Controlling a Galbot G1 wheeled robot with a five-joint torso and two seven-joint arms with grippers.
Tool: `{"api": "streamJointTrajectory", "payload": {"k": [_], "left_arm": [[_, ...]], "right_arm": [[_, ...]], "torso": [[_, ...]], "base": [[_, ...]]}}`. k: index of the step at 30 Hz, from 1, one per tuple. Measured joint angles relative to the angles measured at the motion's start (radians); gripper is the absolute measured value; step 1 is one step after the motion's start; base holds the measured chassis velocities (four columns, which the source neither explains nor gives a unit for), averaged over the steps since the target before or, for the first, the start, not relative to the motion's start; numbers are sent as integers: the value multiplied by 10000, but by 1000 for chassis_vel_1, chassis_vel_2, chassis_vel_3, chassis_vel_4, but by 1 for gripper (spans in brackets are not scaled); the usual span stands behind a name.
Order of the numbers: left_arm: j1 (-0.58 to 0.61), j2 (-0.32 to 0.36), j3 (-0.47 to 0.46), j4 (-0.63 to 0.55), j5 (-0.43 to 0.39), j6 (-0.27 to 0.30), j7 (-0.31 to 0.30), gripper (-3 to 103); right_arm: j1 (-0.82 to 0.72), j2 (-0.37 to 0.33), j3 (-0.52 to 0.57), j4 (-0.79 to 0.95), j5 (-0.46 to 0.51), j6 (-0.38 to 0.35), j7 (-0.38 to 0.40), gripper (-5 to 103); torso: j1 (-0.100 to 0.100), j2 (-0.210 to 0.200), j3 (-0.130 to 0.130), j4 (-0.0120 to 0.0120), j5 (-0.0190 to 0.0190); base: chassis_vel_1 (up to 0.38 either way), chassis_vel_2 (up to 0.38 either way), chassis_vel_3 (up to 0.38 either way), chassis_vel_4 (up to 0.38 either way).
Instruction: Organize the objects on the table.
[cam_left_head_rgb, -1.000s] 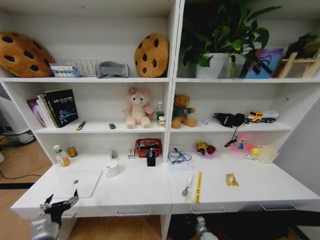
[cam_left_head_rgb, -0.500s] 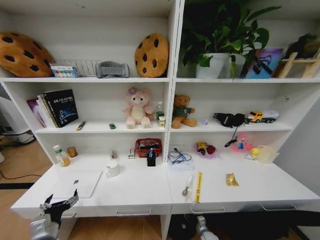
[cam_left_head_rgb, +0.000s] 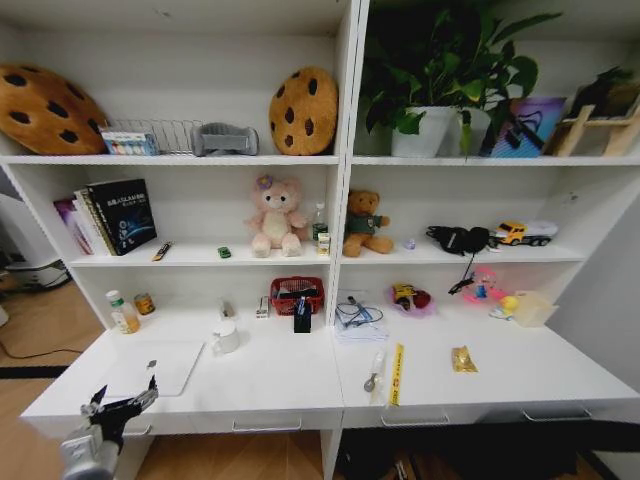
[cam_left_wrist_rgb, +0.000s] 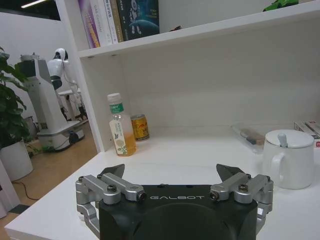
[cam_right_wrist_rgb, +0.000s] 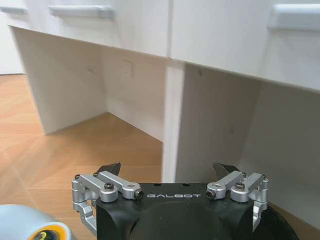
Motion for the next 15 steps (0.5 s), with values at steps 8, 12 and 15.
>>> {"api": "streamJointTrajectory", "payload": {"k": [8, 12, 15], "left_arm": [[165, -121, -116, -300, 43, -7, 0, 100], [233, -165, -154, -434, 60, -13, -1, 100], [238, -185, -162, -466, 69, -16, -1, 100]], "right_arm": [[-1257, -671, 458, 2887, 1000, 673, -267, 100], [-2493, -1305, 842, 5636, 2006, 430, 31, 100], [-2834, -1440, 998, 6269, 2249, 365, 92, 100]], "torso": [[0, 0, 0, 1, 4], [2, 0, 0, -3, 1], [2, 0, 0, -2, 0]], "base": [[0, 0, 0, 0], [0, 0, 0, 0], [0, 0, 0, 0]]}}
